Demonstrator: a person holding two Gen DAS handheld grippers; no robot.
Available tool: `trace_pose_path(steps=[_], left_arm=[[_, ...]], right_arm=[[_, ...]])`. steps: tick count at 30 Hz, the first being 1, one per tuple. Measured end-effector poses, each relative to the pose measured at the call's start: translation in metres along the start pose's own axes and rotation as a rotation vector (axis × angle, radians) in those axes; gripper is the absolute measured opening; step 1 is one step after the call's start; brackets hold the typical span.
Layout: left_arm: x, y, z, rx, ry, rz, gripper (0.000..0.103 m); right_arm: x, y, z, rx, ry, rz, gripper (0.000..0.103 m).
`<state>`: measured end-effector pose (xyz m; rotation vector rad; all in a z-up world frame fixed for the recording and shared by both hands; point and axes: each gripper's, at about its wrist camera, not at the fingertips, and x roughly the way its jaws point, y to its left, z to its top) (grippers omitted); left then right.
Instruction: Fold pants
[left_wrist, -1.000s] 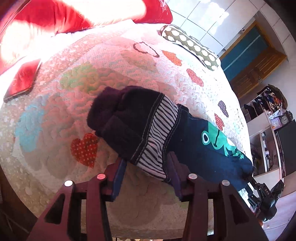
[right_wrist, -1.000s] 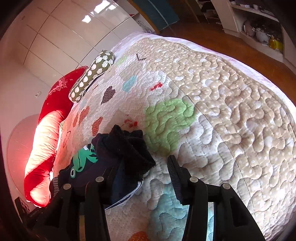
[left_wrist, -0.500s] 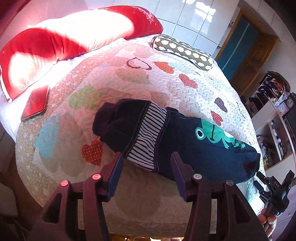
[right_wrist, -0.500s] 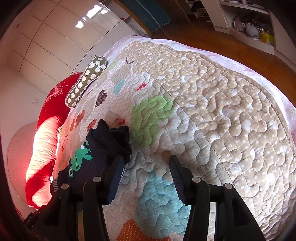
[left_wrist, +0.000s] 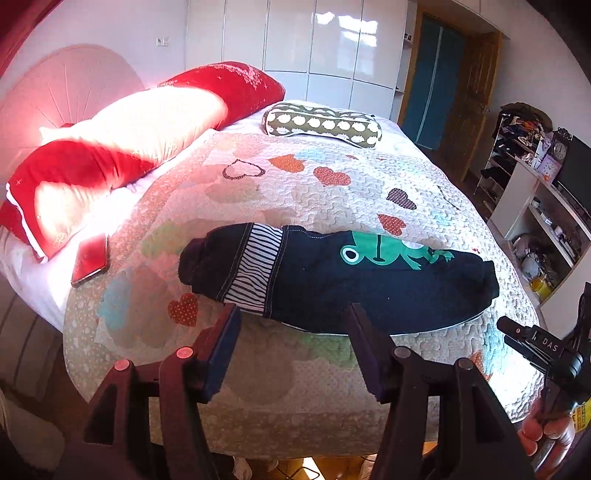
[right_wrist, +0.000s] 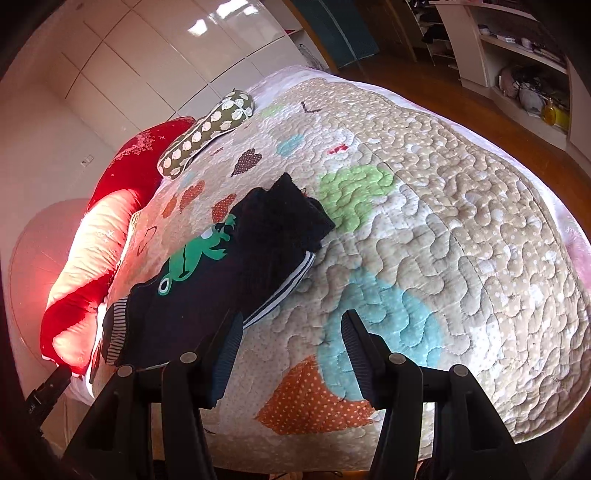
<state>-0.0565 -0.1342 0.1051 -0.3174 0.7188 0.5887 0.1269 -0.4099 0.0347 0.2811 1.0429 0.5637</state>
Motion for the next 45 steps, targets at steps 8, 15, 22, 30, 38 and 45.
trace_pose_path(steps=[8,15,22,30,38,45], left_arm=[[-0.028,-0.007,-0.002,0.039,-0.07,0.015,0.065],[-0.025,-0.003,-0.005,0.038,-0.065,0.007,0.066],[-0.012,0.004,-0.008,0.019,-0.036,0.008,0.066],[0.012,-0.004,-0.003,0.039,0.009,0.002,0.067],[0.048,-0.027,0.005,0.076,0.085,-0.027,0.067],[0.09,-0.057,0.04,0.065,0.185,-0.193,0.067]], right_arm=[[-0.016,0.031,-0.019,-0.122,-0.02,-0.048,0.063],[-0.005,0.037,-0.024,-0.148,0.015,-0.061,0.063],[0.002,0.033,-0.023,-0.145,0.033,-0.078,0.063],[0.004,0.021,-0.019,-0.116,0.02,-0.071,0.063],[0.009,0.0,-0.014,-0.091,0.009,-0.063,0.064],[0.03,-0.018,0.001,-0.03,0.015,-0.015,0.065]])
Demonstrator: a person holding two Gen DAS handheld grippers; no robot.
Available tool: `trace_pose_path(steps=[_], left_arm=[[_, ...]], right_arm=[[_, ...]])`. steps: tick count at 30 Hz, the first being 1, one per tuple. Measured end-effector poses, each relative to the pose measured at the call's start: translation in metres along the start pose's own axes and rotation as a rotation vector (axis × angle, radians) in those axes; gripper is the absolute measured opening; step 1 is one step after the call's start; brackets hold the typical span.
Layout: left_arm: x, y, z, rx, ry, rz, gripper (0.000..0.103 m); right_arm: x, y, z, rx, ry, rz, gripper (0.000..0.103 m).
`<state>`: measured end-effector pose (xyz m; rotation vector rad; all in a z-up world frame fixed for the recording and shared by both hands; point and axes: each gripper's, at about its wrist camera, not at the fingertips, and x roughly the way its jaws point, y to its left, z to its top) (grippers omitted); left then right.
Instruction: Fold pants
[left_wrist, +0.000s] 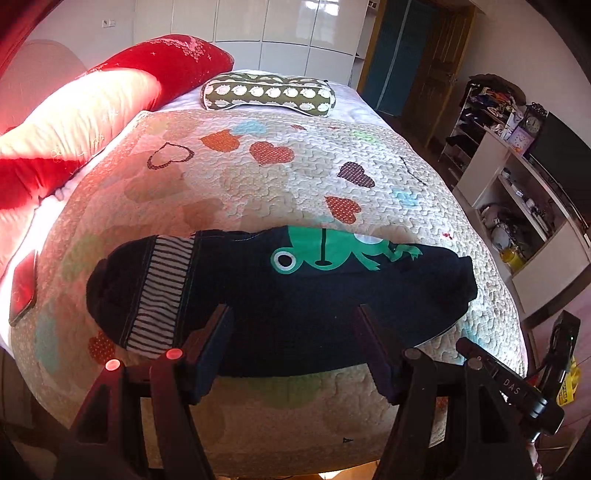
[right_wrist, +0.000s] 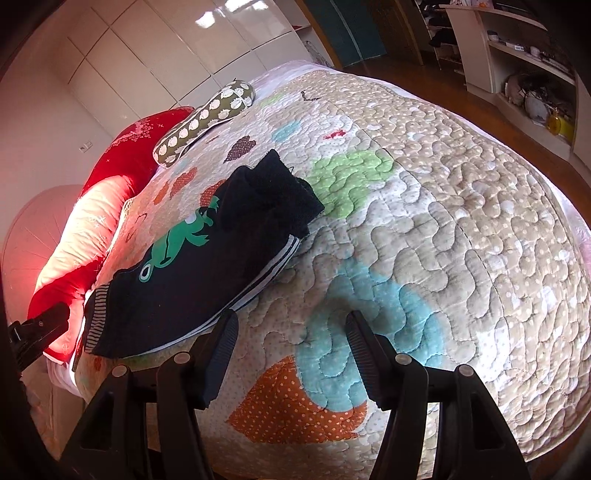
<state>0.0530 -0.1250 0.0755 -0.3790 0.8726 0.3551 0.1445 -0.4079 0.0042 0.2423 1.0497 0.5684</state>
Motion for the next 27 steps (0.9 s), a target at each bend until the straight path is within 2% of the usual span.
trace_pose_path(steps=[3,7,9,14,17,18,19,20,21,22,23,27], left_arm=[[0.023,-0.027,0.025,0.045,0.02,-0.067,0.067],[0.066,-0.072,0.056,0.138,0.088,-0.185,0.067],[0.089,-0.096,0.067,0.187,0.129,-0.215,0.067],[0.142,-0.149,0.077,0.331,0.234,-0.302,0.067],[0.169,-0.164,0.075,0.353,0.311,-0.345,0.067],[0.177,-0.167,0.072,0.361,0.341,-0.365,0.066],[0.182,-0.169,0.069,0.374,0.371,-0.379,0.064],[0.184,-0.171,0.065,0.383,0.394,-0.391,0.04],[0.185,-0.17,0.061,0.381,0.414,-0.414,0.013],[0.181,-0.165,0.06,0.369,0.411,-0.421,0.011],[0.175,-0.159,0.062,0.35,0.395,-0.438,0.008],[0.135,-0.109,0.076,0.214,0.293,-0.494,0.008]], right_arm=[[0.009,-0.004,0.01,0.009,-0.002,0.005,0.065],[0.02,0.0,0.021,-0.01,-0.009,-0.001,0.067],[0.027,0.001,0.026,-0.016,-0.013,-0.003,0.068],[0.038,0.007,0.037,-0.033,-0.027,0.014,0.07],[0.043,0.013,0.041,-0.058,-0.039,0.007,0.069],[0.044,0.014,0.042,-0.064,-0.044,0.002,0.064],[0.044,0.016,0.043,-0.069,-0.05,0.006,0.052],[0.044,0.018,0.045,-0.072,-0.047,0.018,0.044],[0.045,0.019,0.047,-0.07,-0.041,0.026,0.032],[0.045,0.021,0.05,-0.064,-0.042,0.033,0.024],[0.043,0.024,0.053,-0.06,-0.046,0.043,0.022],[0.033,0.052,0.064,-0.11,-0.064,0.096,0.021]])
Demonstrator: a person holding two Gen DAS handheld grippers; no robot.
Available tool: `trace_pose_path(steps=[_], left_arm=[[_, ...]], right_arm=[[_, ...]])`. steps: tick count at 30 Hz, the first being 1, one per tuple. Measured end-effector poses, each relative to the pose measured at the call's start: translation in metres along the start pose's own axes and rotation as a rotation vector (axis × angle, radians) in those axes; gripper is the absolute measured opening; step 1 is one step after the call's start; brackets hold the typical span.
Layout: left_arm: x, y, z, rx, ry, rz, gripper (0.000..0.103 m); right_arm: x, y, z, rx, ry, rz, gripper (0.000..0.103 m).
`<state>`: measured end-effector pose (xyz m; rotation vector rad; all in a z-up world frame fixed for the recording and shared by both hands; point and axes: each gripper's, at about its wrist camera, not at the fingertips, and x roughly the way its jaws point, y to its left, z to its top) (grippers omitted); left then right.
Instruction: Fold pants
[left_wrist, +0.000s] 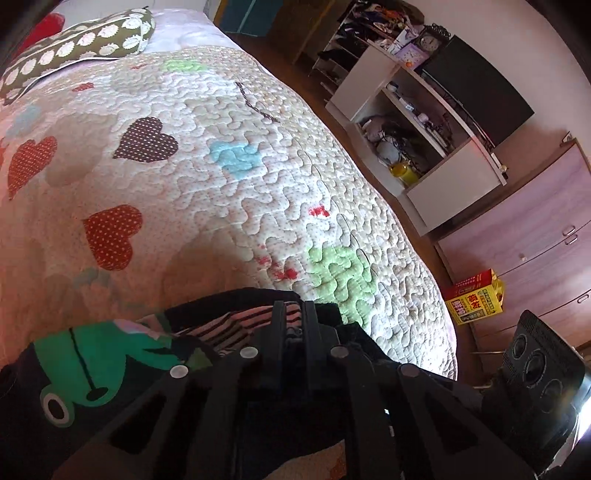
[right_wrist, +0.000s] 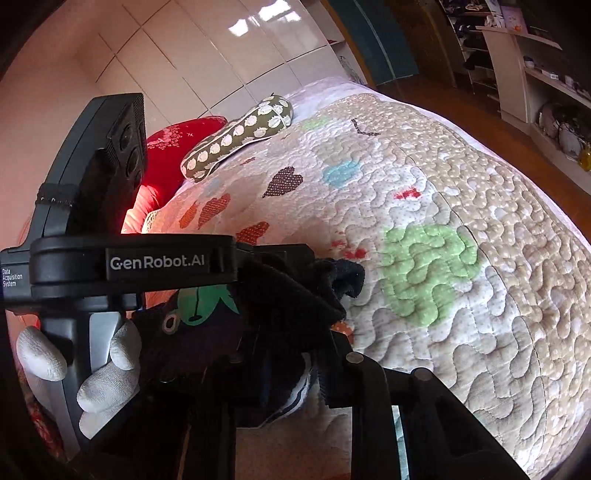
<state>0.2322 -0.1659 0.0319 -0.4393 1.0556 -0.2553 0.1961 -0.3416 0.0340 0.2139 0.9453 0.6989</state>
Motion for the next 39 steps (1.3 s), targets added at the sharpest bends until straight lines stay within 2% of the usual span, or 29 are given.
trace_pose_path(steps=[2,4,6,7,8,9,11,13,15,17,18,19,20,24,26,28,32,34,39], left_arm=[[-0.036,0.018,-0.011,-0.053,-0.081,0.01,0.008],[-0.07,0.042,-0.027,-0.13,-0.167,0.052,0.009],[-0.098,0.069,-0.048,-0.219,-0.237,0.102,0.018],[-0.11,0.082,-0.061,-0.257,-0.259,0.126,0.023],[-0.122,0.094,-0.074,-0.295,-0.283,0.159,0.033],[-0.133,0.104,-0.089,-0.329,-0.305,0.199,0.039],[-0.154,0.121,-0.118,-0.384,-0.335,0.279,0.041],[-0.17,0.138,-0.147,-0.444,-0.356,0.325,0.042],[-0.186,0.152,-0.175,-0.496,-0.38,0.332,0.042],[-0.194,0.162,-0.196,-0.54,-0.401,0.339,0.043],[-0.198,0.168,-0.206,-0.561,-0.406,0.343,0.043],[-0.2,0.173,-0.213,-0.582,-0.411,0.346,0.043],[-0.202,0.177,-0.218,-0.602,-0.417,0.347,0.043],[-0.211,0.189,-0.239,-0.667,-0.438,0.349,0.043],[-0.218,0.198,-0.252,-0.708,-0.441,0.363,0.048],[-0.227,0.21,-0.269,-0.757,-0.458,0.37,0.048],[-0.244,0.231,-0.299,-0.838,-0.503,0.397,0.048],[-0.249,0.24,-0.31,-0.878,-0.523,0.388,0.048],[-0.256,0.249,-0.324,-0.914,-0.547,0.386,0.048]], right_arm=[[0.001,0.025,0.004,-0.053,-0.001,0.026,0.021],[0.007,0.053,0.003,-0.115,0.012,0.058,0.022],[0.02,0.083,-0.003,-0.18,0.045,0.098,0.026],[0.03,0.097,-0.009,-0.214,0.074,0.122,0.038],[0.041,0.109,-0.016,-0.238,0.118,0.145,0.045],[0.051,0.119,-0.022,-0.251,0.169,0.168,0.049],[0.053,0.134,-0.034,-0.262,0.221,0.225,0.049],[0.04,0.145,-0.038,-0.29,0.202,0.256,0.049],[0.024,0.148,-0.034,-0.312,0.158,0.223,0.049],[0.016,0.144,-0.026,-0.309,0.104,0.107,0.048],[0.019,0.14,-0.018,-0.295,0.092,0.043,0.042],[0.027,0.135,-0.01,-0.274,0.097,-0.004,0.031],[0.036,0.131,-0.005,-0.25,0.109,-0.032,0.028],[0.092,0.131,-0.004,-0.25,0.189,-0.13,0.028],[0.12,0.127,-0.014,-0.269,0.288,-0.17,0.029],[0.121,0.132,-0.022,-0.314,0.286,-0.222,0.029],[0.089,0.155,-0.015,-0.327,0.218,-0.2,0.033],[0.073,0.174,-0.014,-0.355,0.184,-0.177,0.049],[0.081,0.237,-0.03,-0.478,0.226,-0.034,0.055]])
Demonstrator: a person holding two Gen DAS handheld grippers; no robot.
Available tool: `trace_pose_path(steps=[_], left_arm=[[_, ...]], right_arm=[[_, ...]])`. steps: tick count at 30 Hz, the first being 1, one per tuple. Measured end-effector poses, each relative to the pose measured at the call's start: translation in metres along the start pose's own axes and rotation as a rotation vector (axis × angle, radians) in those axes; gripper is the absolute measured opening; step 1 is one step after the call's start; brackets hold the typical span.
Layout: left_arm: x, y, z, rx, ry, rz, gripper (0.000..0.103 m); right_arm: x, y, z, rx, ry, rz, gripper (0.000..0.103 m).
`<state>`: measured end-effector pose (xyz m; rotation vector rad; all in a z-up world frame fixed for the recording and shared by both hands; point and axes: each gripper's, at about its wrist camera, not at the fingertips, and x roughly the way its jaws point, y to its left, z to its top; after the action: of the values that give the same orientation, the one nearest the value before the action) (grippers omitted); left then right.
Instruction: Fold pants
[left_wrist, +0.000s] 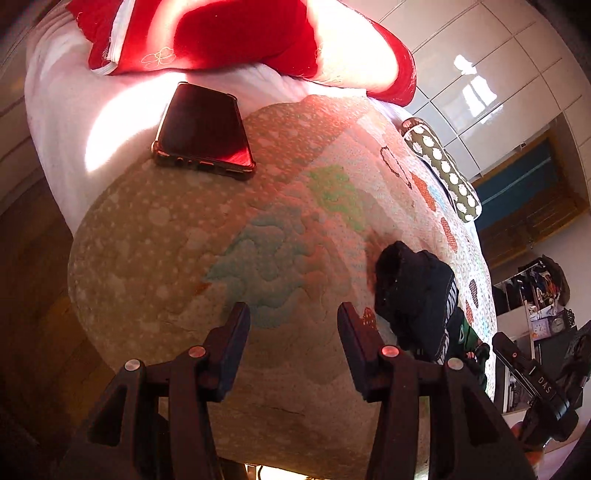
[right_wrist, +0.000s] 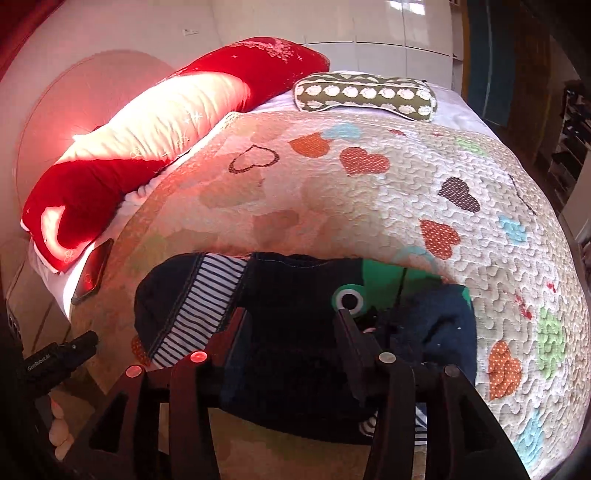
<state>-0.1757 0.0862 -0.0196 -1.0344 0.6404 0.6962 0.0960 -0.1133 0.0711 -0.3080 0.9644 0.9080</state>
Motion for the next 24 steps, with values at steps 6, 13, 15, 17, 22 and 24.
trace_pose_path(steps=[6,13,15,17,22,24], left_arm=[[-0.008,0.017,0.0,-0.026,-0.017,0.024,0.049],[-0.012,0.038,-0.002,-0.079,-0.019,0.039,0.049],[-0.013,0.042,-0.002,-0.089,-0.019,0.045,0.049],[-0.014,0.045,-0.002,-0.094,-0.019,0.052,0.049],[-0.019,0.05,-0.004,-0.098,-0.022,0.063,0.05],[-0.021,0.046,-0.006,-0.091,-0.023,0.066,0.05]], right_arm=[[0.025,0.1,0.002,-0.297,0.018,0.062,0.068],[0.073,0.171,-0.01,-0.568,0.075,-0.052,0.073],[0.092,0.18,-0.015,-0.622,0.094,-0.13,0.073],[0.114,0.183,-0.019,-0.669,0.122,-0.228,0.073],[0.132,0.171,-0.018,-0.632,0.132,-0.193,0.041],[0.123,0.16,-0.008,-0.537,0.121,-0.129,0.028]])
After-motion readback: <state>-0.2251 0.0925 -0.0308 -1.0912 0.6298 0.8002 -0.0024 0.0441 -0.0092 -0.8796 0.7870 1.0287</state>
